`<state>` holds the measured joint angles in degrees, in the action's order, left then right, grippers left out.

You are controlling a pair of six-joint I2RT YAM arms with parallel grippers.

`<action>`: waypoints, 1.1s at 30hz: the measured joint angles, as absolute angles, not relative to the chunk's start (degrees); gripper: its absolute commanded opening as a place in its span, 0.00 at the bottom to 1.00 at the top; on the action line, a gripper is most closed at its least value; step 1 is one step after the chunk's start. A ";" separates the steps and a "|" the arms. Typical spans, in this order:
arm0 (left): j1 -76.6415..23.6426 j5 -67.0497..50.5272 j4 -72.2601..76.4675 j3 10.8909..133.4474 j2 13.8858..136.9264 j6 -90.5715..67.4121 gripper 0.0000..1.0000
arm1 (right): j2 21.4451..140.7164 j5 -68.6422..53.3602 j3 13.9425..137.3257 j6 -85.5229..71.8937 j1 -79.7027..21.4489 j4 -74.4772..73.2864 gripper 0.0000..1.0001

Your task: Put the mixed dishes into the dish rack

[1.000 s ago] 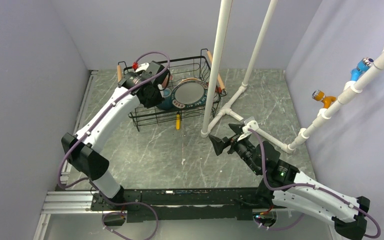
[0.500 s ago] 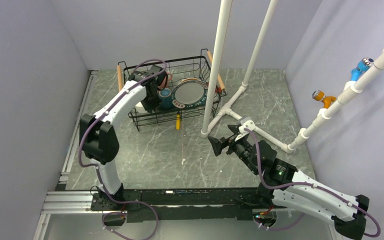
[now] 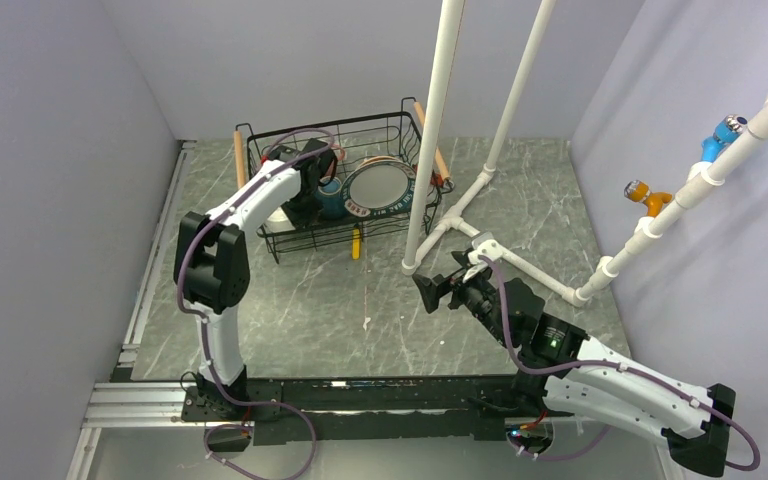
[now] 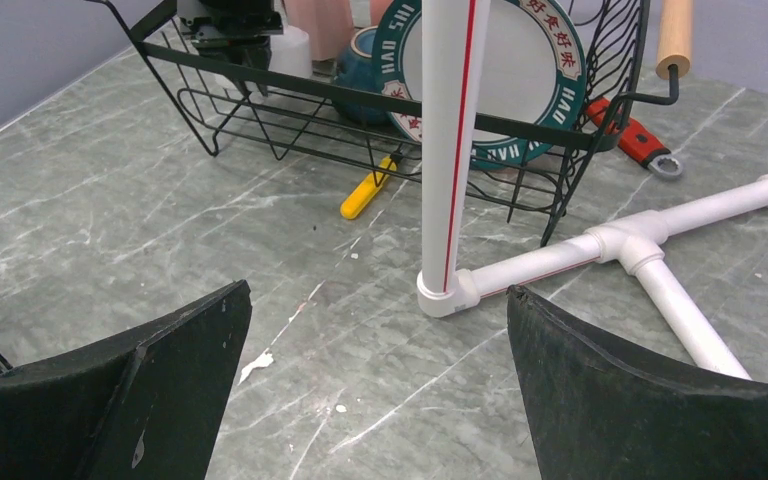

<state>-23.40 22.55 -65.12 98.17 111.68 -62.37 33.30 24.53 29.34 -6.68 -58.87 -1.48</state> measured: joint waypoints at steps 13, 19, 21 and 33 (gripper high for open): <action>-23.33 22.96 -63.00 99.15 117.21 -61.69 0.00 | 33.36 24.56 29.34 -7.11 -58.87 -1.43 1.00; -23.33 21.32 -62.43 99.15 117.27 -60.62 0.05 | 33.39 24.60 29.30 -7.14 -58.87 -1.21 1.00; -23.31 20.32 -62.02 99.00 117.30 -60.23 0.15 | 33.39 24.60 29.26 -7.16 -58.87 -1.21 1.00; -21.26 12.69 -53.74 90.63 116.81 -55.70 0.59 | 33.39 25.26 29.17 -7.14 -58.87 -0.91 1.00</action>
